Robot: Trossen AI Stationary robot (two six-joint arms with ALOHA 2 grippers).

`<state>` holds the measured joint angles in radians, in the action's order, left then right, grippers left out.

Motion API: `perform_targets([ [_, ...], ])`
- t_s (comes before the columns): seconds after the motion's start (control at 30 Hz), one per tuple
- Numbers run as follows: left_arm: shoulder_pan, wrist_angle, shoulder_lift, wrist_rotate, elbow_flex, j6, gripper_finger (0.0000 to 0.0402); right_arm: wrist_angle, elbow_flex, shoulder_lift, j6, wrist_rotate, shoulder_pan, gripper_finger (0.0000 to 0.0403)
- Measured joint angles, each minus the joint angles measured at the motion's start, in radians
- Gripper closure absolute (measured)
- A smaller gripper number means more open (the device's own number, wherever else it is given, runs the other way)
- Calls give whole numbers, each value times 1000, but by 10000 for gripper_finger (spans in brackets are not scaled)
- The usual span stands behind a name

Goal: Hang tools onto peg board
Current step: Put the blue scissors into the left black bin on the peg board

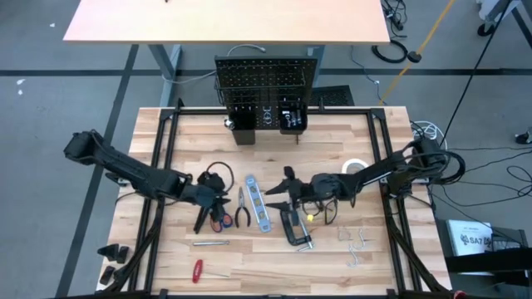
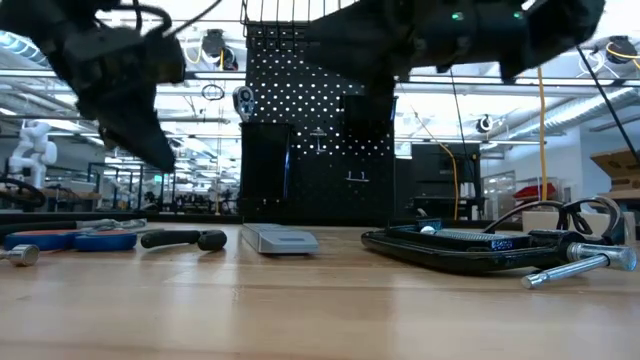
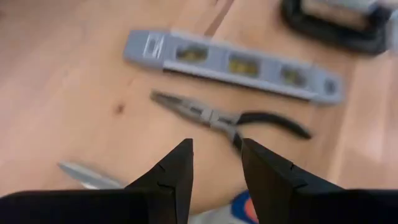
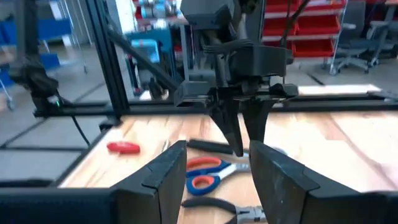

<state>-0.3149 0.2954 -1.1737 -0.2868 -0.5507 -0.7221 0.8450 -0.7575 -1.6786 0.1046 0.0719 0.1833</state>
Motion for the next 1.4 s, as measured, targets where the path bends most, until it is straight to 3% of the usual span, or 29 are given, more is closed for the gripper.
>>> perform_targets([
  [0.2, -2, 105, -43, 25, 0, -177, 270, -252, -131, -57, -19, 4, 0, 236],
  [0.37, 1, 200, -42, 25, 0, -299, 270, -352, -201, -96, -19, 5, 0, 236],
  [0.77, 1, 218, -43, 41, 0, -320, 270, -369, -216, -115, -19, 5, 0, 236],
  [1.1, 1, 181, -170, 52, 0, -370, 270, -376, -216, -115, -20, 5, 0, 236],
  [1.4, 13, 179, -182, 52, -1, -373, 270, -379, -215, -115, -24, 5, 0, 236],
])
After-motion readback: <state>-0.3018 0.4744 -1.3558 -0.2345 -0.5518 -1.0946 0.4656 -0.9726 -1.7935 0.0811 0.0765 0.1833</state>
